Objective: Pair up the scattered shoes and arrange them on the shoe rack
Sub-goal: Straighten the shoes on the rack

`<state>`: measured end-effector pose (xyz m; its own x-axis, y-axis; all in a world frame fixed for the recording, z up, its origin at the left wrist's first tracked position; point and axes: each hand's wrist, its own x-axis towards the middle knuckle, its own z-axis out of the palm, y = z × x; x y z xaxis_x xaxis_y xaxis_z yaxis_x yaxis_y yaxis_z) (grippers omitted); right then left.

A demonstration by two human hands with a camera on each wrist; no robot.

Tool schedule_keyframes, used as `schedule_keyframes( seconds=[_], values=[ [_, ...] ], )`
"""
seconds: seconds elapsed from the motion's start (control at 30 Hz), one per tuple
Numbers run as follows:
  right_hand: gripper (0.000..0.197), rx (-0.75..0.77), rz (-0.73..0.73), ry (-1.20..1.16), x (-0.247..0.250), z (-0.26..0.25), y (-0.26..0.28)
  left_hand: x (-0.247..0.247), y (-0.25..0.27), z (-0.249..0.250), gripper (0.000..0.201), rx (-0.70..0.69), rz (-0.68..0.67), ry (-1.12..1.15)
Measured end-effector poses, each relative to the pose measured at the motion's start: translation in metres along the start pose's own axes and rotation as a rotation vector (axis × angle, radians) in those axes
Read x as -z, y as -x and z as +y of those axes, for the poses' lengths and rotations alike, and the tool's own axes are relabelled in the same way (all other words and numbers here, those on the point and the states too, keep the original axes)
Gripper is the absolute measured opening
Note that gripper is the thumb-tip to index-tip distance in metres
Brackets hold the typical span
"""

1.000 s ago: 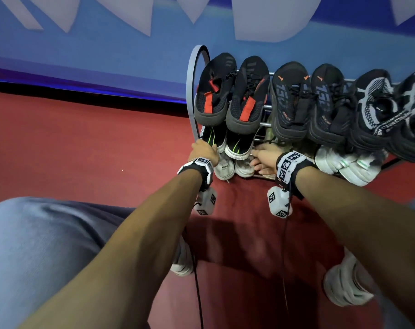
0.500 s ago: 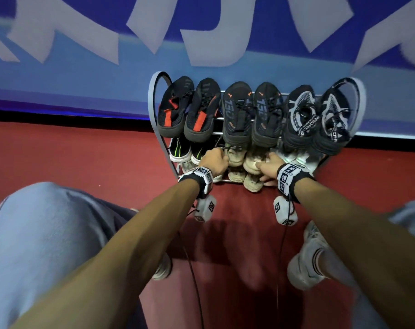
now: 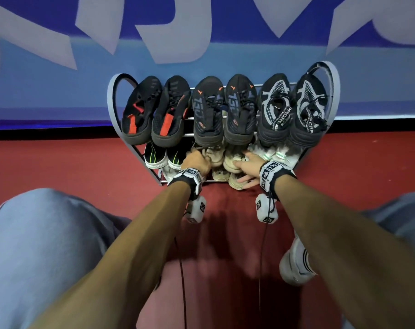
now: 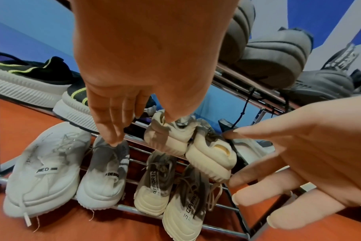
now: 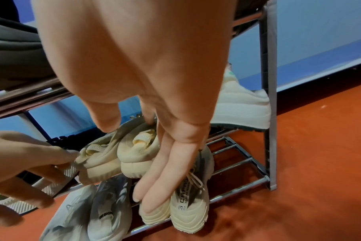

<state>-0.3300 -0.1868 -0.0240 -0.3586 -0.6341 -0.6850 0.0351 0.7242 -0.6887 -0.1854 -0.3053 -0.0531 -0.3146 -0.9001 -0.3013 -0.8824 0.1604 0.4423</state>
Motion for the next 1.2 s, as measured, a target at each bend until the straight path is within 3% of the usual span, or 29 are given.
schedule_keyframes(
  seconds=[0.1,0.4,0.67,0.73,0.8,0.9,1.03,1.1,1.2],
  values=[
    [0.072,-0.054,-0.061,-0.059,-0.005,0.002,-0.008,-0.005,-0.009,-0.002,0.054,0.010,-0.001,0.023],
    [0.089,-0.042,0.003,-0.103,-0.019,0.009,-0.021,-0.016,-0.014,0.005,0.042,0.026,-0.011,0.119],
    [0.071,0.067,0.057,-0.015,-0.016,0.021,-0.021,-0.036,-0.041,0.000,0.067,0.207,0.011,0.384],
    [0.070,0.088,0.049,-0.020,-0.012,0.022,-0.022,-0.053,-0.067,-0.011,0.062,0.243,0.005,0.476],
    [0.080,0.084,0.020,-0.064,-0.010,0.023,-0.024,-0.056,-0.078,-0.013,0.051,0.235,0.006,0.535],
    [0.101,0.062,-0.020,-0.186,-0.010,0.026,-0.029,-0.054,-0.082,-0.015,0.054,0.196,-0.048,0.643],
    [0.101,0.078,-0.129,-0.359,-0.010,0.024,-0.024,-0.079,-0.115,-0.035,0.061,0.213,-0.034,0.774],
    [0.089,0.076,-0.200,-0.438,-0.011,0.021,-0.020,-0.062,-0.092,-0.023,0.059,0.202,-0.049,0.860],
    [0.079,0.067,-0.178,-0.484,-0.012,0.020,-0.023,-0.010,-0.030,0.013,0.046,0.174,-0.074,1.010]
  ],
)
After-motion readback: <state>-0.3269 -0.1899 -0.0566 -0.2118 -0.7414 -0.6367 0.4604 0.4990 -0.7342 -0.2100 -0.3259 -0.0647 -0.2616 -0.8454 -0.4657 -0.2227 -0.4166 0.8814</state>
